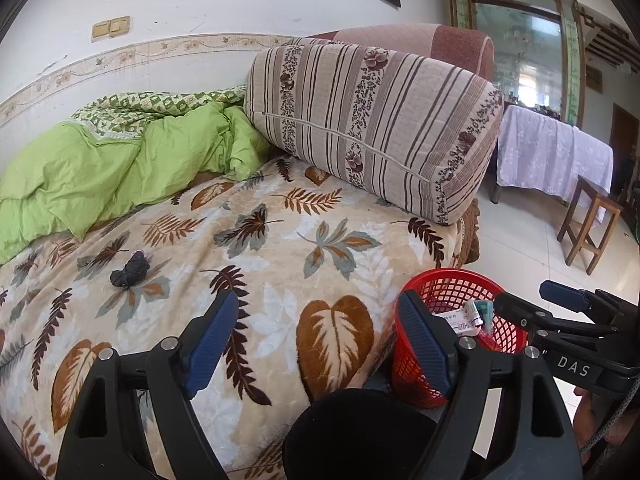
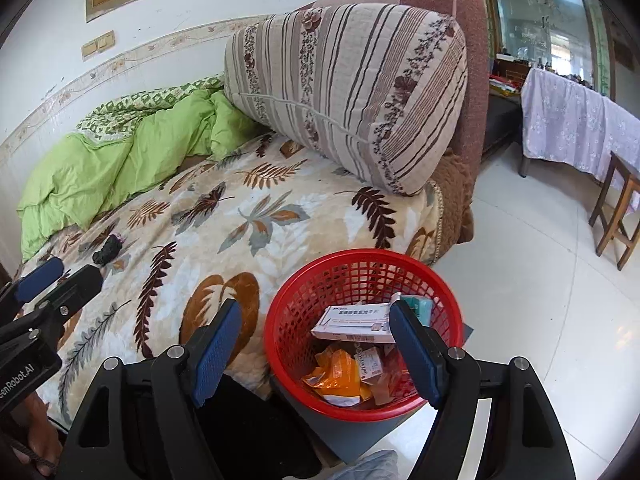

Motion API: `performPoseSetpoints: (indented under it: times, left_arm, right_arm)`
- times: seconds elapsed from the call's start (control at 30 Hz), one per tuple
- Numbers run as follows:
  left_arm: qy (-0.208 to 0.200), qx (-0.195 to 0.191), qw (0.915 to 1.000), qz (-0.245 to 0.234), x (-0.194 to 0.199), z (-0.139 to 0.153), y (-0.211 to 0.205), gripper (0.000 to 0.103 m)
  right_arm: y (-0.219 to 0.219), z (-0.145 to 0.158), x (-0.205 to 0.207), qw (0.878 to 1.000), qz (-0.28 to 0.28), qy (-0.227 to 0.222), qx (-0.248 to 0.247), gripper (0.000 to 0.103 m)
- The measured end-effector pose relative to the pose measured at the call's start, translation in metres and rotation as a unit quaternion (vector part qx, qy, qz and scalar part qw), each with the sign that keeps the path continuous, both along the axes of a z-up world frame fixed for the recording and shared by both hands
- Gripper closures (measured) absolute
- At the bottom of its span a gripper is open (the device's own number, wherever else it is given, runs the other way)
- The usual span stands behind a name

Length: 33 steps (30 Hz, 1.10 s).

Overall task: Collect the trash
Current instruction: 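Move both grippers away from the red basket toward the bed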

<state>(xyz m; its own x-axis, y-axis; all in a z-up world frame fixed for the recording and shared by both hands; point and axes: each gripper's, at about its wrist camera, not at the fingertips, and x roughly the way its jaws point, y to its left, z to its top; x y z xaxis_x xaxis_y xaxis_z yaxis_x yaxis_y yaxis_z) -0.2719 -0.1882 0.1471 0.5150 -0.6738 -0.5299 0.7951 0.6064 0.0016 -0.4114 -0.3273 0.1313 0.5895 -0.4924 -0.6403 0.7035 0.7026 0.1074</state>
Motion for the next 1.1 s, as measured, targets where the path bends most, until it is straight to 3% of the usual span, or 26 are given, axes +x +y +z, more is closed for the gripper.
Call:
performPoseSetpoints:
  times: [0.8,0.97,1.1]
  left_arm:
    - [-0.013,0.005,0.9999,0.004,-0.003,0.002,0.007,0.012]
    - [0.015,-0.003,0.9993,0.033,0.032,-0.002,0.021,0.012]
    - [0.064,-0.014,0.9933,0.095,0.093,-0.011,0.046,0.012]
  right_arm:
    - [0.001,0.001,-0.003,1.0,-0.002,0.002,0.012,0.021]
    - [-0.005,0.003,0.037,0.997,0.066,-0.011,0.039,0.021]
    - [-0.002,0.008,0.093,0.99,0.131,-0.021,0.052,0.021]
